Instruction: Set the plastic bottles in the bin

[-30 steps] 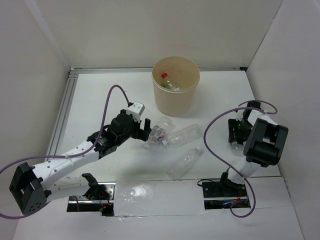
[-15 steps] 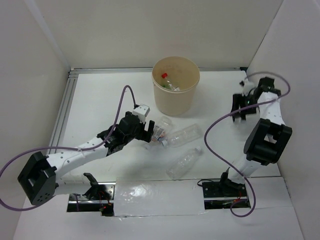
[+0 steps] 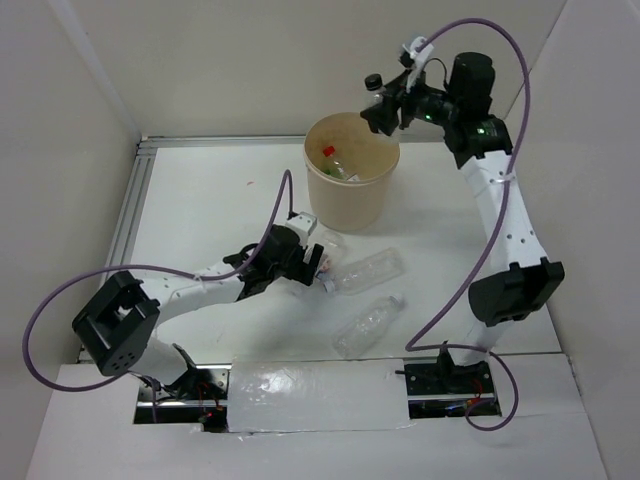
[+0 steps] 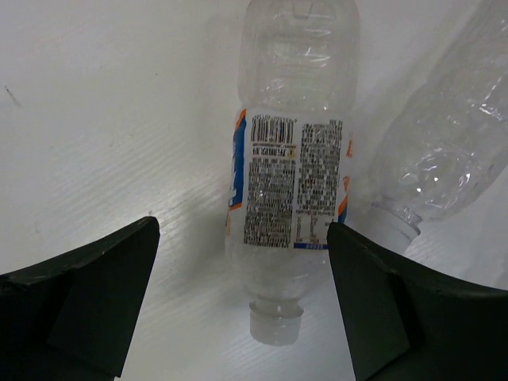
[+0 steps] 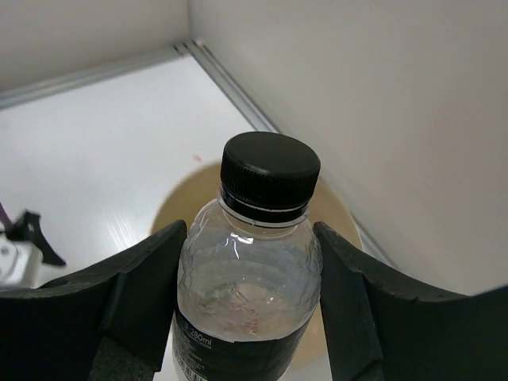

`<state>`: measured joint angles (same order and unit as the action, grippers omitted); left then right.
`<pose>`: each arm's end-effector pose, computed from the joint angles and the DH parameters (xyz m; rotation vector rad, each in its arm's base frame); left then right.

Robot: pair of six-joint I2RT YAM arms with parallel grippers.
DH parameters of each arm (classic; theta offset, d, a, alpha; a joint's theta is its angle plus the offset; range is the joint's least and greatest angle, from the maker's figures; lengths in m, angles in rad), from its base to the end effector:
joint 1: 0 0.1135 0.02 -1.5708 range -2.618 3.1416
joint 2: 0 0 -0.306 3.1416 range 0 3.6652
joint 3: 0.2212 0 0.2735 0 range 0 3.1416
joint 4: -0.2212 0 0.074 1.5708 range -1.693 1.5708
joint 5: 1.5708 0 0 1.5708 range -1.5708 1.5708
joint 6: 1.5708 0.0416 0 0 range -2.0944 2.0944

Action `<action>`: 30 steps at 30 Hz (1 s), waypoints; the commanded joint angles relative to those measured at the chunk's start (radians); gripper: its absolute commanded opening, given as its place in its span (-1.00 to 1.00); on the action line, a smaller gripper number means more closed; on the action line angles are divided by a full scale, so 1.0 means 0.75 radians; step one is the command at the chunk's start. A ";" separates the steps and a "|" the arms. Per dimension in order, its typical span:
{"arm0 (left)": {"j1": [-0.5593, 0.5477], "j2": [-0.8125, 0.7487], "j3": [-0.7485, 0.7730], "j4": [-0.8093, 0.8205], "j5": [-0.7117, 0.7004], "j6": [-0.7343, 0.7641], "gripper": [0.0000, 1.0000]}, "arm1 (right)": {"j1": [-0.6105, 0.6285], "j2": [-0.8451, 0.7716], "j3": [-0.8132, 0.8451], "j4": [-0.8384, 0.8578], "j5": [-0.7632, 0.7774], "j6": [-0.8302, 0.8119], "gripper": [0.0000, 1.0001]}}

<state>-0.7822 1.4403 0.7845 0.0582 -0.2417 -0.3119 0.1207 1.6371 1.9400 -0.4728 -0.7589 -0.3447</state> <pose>0.2360 -0.2205 0.2374 0.3696 2.1406 -0.3717 0.3735 0.0741 0.5381 -0.9083 1.4584 0.4919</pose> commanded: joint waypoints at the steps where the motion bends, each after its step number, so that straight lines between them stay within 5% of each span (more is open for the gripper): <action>1: 0.004 0.061 0.081 0.119 0.019 0.035 0.99 | 0.098 0.183 0.085 0.170 0.044 0.114 -0.75; 4: 0.004 0.102 0.112 0.137 0.032 0.048 0.99 | 0.125 0.230 0.085 0.170 0.057 0.114 -0.35; 5: 0.004 0.129 0.112 0.149 0.046 0.048 0.99 | 0.125 0.231 0.068 0.170 0.079 0.126 0.21; 7: 0.004 0.147 0.148 0.162 0.046 0.048 0.99 | 0.140 0.231 0.042 0.170 0.108 0.126 0.61; 14: 0.004 0.241 0.199 0.188 0.107 0.088 0.99 | 0.091 0.147 -0.032 0.170 0.088 0.161 0.99; 22: 0.004 0.454 0.291 0.174 0.165 0.101 0.95 | -0.114 -0.086 -0.314 0.111 -0.011 0.224 0.99; 24: 0.004 0.454 0.279 0.174 0.134 0.087 0.64 | -0.159 -0.153 -0.377 0.068 -0.043 0.224 0.93; 26: 0.004 0.375 0.239 0.162 0.134 0.072 0.20 | -0.216 -0.203 -0.492 0.031 -0.076 0.182 0.49; 27: -0.014 0.330 0.222 0.162 0.096 0.072 -0.47 | -0.232 -0.254 -0.537 -0.019 -0.113 0.151 0.21; 29: -0.027 0.165 0.188 0.107 0.081 0.072 -0.85 | -0.267 -0.315 -0.696 -0.069 -0.125 0.026 -0.43; 30: -0.061 0.099 0.175 0.062 0.081 0.084 -0.92 | -0.279 -0.376 -0.751 -0.134 -0.141 -0.031 -0.52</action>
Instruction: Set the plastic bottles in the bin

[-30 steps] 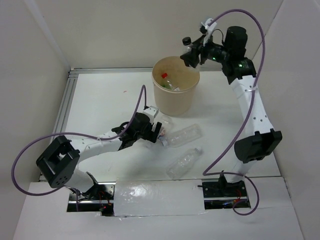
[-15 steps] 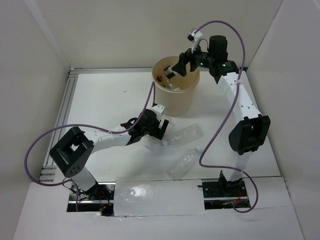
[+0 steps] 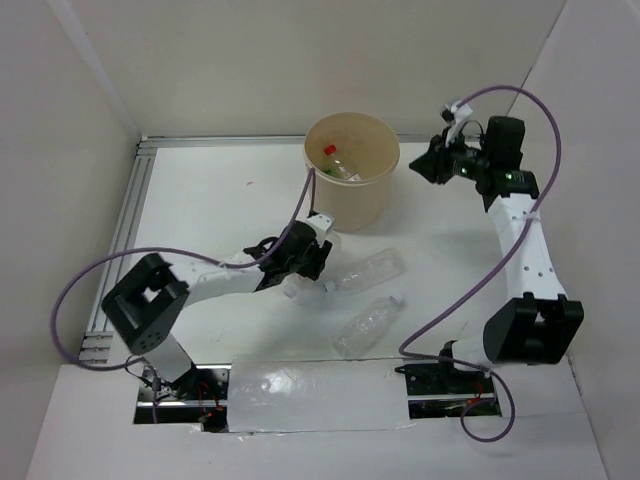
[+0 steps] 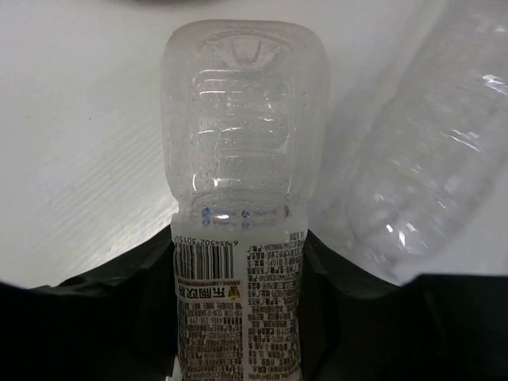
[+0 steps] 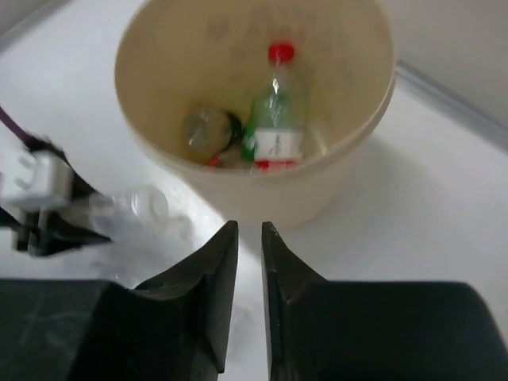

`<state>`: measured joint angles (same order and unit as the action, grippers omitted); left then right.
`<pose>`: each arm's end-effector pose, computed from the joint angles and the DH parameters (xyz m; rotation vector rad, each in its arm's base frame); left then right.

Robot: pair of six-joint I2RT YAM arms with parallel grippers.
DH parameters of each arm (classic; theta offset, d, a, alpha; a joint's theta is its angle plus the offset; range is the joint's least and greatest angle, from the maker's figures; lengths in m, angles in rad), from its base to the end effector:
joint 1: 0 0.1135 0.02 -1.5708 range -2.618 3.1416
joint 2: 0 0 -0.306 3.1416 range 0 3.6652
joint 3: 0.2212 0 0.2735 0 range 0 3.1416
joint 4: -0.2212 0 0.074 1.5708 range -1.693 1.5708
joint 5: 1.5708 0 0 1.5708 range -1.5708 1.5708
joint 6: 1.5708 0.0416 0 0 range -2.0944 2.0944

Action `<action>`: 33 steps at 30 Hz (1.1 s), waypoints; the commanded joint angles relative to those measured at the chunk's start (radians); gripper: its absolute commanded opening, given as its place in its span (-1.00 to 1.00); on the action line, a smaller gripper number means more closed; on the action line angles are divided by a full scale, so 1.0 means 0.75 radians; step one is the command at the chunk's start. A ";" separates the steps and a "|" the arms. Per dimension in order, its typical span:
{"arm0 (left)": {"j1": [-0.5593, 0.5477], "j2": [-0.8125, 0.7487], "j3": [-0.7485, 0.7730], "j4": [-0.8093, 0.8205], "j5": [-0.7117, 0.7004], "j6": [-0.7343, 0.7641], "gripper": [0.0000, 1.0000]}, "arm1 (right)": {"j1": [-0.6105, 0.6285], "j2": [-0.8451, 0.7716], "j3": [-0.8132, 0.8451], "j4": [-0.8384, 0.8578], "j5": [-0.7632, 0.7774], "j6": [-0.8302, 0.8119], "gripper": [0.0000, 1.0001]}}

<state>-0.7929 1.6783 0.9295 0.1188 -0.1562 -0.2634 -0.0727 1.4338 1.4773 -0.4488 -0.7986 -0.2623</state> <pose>0.2728 -0.2677 0.2122 0.4961 2.1677 -0.4192 0.3381 0.0053 0.4476 -0.6753 1.7618 0.5566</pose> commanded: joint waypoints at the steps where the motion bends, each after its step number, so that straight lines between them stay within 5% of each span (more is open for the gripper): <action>1: -0.061 -0.288 -0.030 -0.044 -0.033 0.034 -1.00 | -0.022 -0.136 -0.238 -0.203 -0.089 -0.273 -0.52; 6: -0.098 -0.725 0.104 -0.169 0.094 0.065 -1.00 | -0.081 -0.326 -0.562 -0.375 -0.172 -0.646 0.58; 11: -0.082 -0.633 0.309 -0.010 0.006 0.126 -1.00 | -0.112 -0.457 -0.797 -0.351 -0.224 -0.732 0.50; 12: -0.070 -0.580 0.404 0.072 0.006 0.126 -1.00 | -0.100 -0.470 -0.820 -0.330 -0.224 -0.732 0.36; 13: -0.043 -0.460 0.458 0.111 0.006 0.126 -0.96 | -0.099 -0.482 -0.834 -0.344 -0.238 -0.765 -0.10; 14: -0.043 -0.394 0.562 0.148 -0.010 0.126 -0.94 | -0.073 -0.482 -0.849 -0.359 -0.238 -0.789 -0.33; 16: 0.012 -0.254 0.689 0.228 -0.027 0.110 -0.85 | -0.048 -0.482 -0.849 -0.359 -0.208 -0.808 -0.65; 17: 0.030 -0.183 0.762 0.244 -0.011 0.084 -0.75 | -0.036 -0.494 -0.863 -0.359 -0.193 -0.830 -0.65; 20: 0.059 0.118 1.100 0.157 -0.074 0.057 -0.46 | 0.009 -0.523 -0.863 -0.347 -0.136 -0.863 -0.21; 22: 0.094 0.310 1.333 0.077 -0.111 0.045 0.11 | 0.033 -0.535 -0.875 -0.347 -0.097 -0.900 0.29; 23: 0.094 0.355 1.392 0.012 -0.111 0.044 0.64 | 0.056 -0.535 -0.875 -0.324 -0.081 -0.914 0.39; 24: 0.106 0.394 1.484 -0.013 -0.125 0.044 0.93 | 0.074 -0.535 -0.875 -0.324 -0.066 -0.941 0.46; 28: 0.141 0.411 1.512 -0.050 -0.099 0.030 1.00 | 0.127 -0.547 -0.920 -0.236 -0.021 -1.063 0.67; 33: 0.125 0.089 1.300 -0.105 -0.003 0.148 1.00 | 0.266 -0.393 -0.917 -0.169 0.048 -1.298 0.76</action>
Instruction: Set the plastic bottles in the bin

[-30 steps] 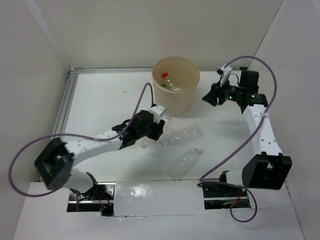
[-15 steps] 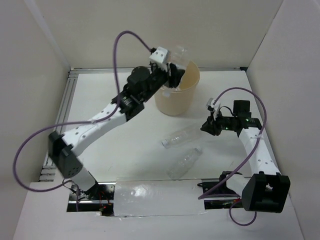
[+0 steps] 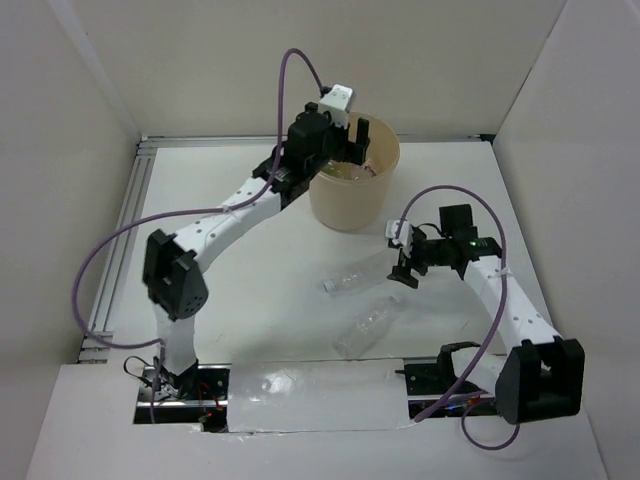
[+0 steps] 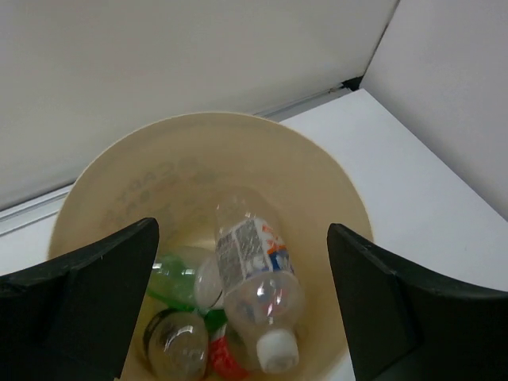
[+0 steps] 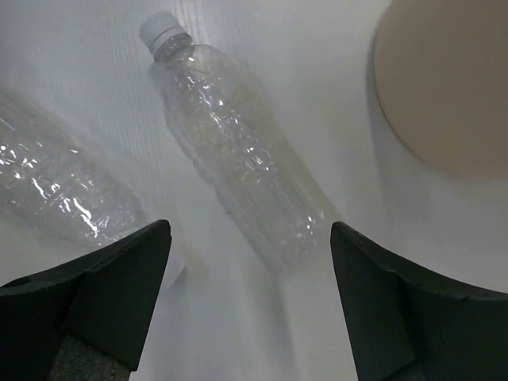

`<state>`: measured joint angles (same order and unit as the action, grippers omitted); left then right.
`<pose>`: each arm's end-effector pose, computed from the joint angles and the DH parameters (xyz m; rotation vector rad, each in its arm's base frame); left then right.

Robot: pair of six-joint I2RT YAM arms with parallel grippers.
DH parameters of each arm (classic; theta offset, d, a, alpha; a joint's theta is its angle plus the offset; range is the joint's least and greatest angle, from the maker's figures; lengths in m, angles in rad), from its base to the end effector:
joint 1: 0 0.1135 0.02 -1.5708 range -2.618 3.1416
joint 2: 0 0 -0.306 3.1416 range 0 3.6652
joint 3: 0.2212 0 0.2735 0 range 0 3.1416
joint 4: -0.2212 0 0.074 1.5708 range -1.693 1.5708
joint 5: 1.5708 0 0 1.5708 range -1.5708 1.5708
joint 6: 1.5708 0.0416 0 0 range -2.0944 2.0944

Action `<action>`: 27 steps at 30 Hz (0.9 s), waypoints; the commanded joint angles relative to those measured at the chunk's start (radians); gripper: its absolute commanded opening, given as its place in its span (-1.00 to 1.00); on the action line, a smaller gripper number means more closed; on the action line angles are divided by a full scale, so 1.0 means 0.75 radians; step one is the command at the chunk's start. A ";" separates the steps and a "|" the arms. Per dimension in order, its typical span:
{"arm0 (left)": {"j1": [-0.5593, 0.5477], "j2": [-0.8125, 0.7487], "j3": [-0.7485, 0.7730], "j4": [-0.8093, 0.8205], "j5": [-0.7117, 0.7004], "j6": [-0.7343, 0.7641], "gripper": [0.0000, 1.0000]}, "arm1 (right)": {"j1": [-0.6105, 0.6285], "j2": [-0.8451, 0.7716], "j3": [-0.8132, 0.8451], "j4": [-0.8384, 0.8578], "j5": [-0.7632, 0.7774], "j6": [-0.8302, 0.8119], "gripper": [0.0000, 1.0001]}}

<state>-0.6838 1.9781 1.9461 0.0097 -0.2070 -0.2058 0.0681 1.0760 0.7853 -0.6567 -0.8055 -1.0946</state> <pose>0.4120 -0.3247 0.4433 0.2222 1.6024 -0.5263 0.2050 0.0441 0.2803 -1.4511 1.6620 0.4654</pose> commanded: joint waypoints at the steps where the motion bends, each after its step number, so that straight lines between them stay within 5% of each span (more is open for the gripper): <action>1: -0.043 -0.391 -0.235 0.022 0.081 0.090 1.00 | 0.099 0.122 0.006 0.109 0.074 -0.217 0.76; 6: -0.158 -0.892 -0.857 0.004 0.025 0.068 1.00 | 0.187 0.342 0.041 0.196 0.161 -0.320 0.79; 11: -0.262 -1.399 -1.462 -0.117 0.002 -0.175 1.00 | 0.289 0.498 0.066 0.278 0.286 -0.400 0.79; 15: -0.433 -1.626 -1.731 -0.211 -0.108 -0.410 1.00 | 0.339 0.590 0.066 0.364 0.372 -0.400 0.74; 17: -0.485 -1.690 -1.825 -0.260 -0.188 -0.509 1.00 | 0.369 0.615 0.066 0.332 0.372 -0.442 0.53; 19: -0.518 -1.764 -1.862 -0.301 -0.233 -0.556 1.00 | 0.369 0.593 0.080 0.212 0.342 -0.471 0.01; 24: -0.532 -1.850 -1.944 -0.306 -0.211 -0.593 1.00 | 0.410 0.437 0.235 -0.108 0.168 -0.471 -0.78; 27: -0.532 -1.868 -1.991 -0.201 -0.131 -0.564 1.00 | 0.457 0.239 0.372 -0.155 0.027 -0.280 -0.88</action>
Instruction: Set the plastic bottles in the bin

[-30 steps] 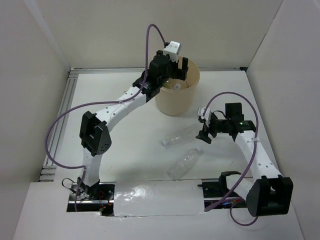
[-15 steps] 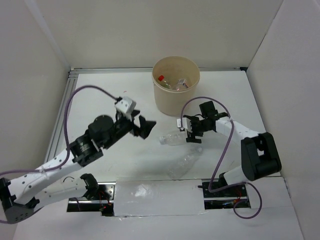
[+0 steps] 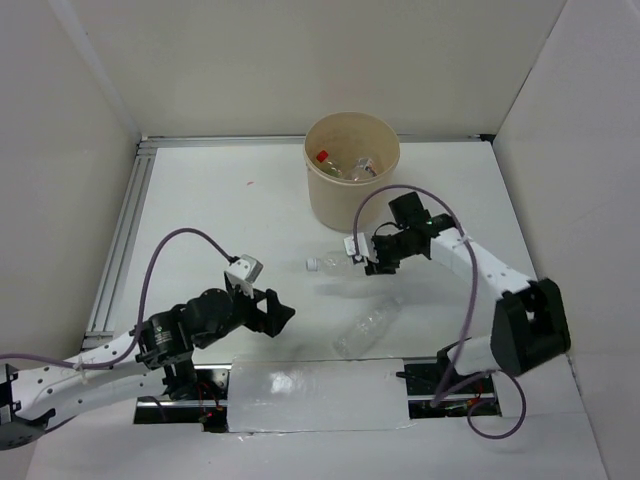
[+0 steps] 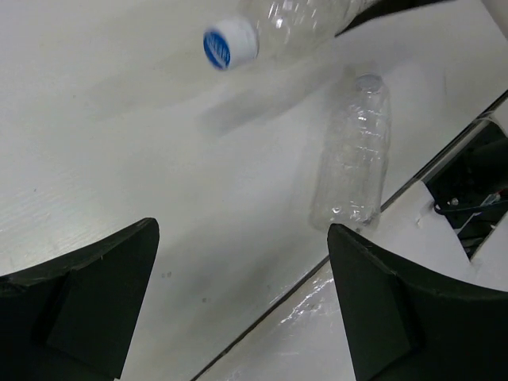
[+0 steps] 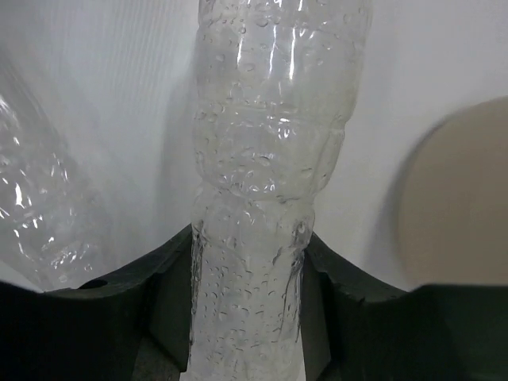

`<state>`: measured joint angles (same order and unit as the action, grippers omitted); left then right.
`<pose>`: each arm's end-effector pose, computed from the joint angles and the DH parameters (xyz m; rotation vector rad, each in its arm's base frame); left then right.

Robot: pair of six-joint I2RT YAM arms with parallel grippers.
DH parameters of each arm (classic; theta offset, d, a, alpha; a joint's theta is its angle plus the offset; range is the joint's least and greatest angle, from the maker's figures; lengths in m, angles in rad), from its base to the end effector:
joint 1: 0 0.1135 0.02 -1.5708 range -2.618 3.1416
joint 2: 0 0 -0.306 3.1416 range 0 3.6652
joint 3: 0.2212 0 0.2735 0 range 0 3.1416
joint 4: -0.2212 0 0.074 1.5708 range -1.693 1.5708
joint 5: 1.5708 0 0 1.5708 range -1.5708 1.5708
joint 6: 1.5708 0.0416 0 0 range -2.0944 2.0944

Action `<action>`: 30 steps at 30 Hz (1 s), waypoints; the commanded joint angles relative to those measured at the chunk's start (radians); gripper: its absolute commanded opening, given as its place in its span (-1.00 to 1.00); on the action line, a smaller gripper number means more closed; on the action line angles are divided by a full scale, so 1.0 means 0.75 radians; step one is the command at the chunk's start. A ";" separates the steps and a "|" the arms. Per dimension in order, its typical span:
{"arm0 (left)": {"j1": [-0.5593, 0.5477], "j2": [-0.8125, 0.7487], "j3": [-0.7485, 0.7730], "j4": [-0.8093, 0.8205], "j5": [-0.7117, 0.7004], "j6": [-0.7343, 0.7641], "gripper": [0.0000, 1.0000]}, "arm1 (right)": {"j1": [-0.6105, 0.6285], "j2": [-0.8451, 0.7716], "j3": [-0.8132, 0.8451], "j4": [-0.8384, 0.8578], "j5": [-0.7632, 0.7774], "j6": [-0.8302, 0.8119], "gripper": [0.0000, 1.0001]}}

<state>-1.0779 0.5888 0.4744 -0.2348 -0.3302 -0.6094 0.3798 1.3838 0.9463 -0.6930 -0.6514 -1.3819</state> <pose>0.0800 -0.1205 0.2738 0.2343 1.9739 -0.8140 0.2469 0.1257 0.2586 -1.9800 1.3972 0.4560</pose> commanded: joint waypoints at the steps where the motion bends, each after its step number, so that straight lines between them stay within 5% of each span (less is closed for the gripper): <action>1: -0.007 0.014 -0.055 0.194 0.068 0.012 1.00 | 0.103 -0.245 0.247 -0.060 -0.221 0.260 -0.88; 9: -0.019 0.325 -0.005 0.427 0.174 0.113 1.00 | 0.113 -0.230 0.561 0.451 -0.116 0.937 -0.72; 15: -0.044 0.591 0.147 0.585 0.191 0.229 1.00 | -0.032 0.101 0.824 0.570 0.030 1.006 -0.55; 18: -0.044 0.761 0.243 0.675 0.217 0.293 1.00 | -0.101 0.243 0.984 0.531 0.001 1.018 -0.21; 22: -0.044 0.984 0.408 0.702 0.313 0.350 1.00 | -0.146 0.372 1.072 0.454 -0.044 1.024 0.76; 24: -0.072 1.106 0.484 0.718 0.391 0.385 1.00 | -0.171 0.346 1.072 0.454 -0.072 1.075 0.81; 25: -0.072 1.147 0.509 0.718 0.403 0.401 1.00 | -0.195 0.327 1.056 0.454 -0.072 1.130 1.00; 30: -0.128 1.393 0.684 0.649 0.454 0.444 1.00 | -0.381 0.172 0.919 0.466 -0.119 1.282 1.00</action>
<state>-1.1507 1.5776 0.9180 0.2348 -0.0475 -0.3363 0.1776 1.6394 1.6653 -0.3706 -0.6960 -0.5186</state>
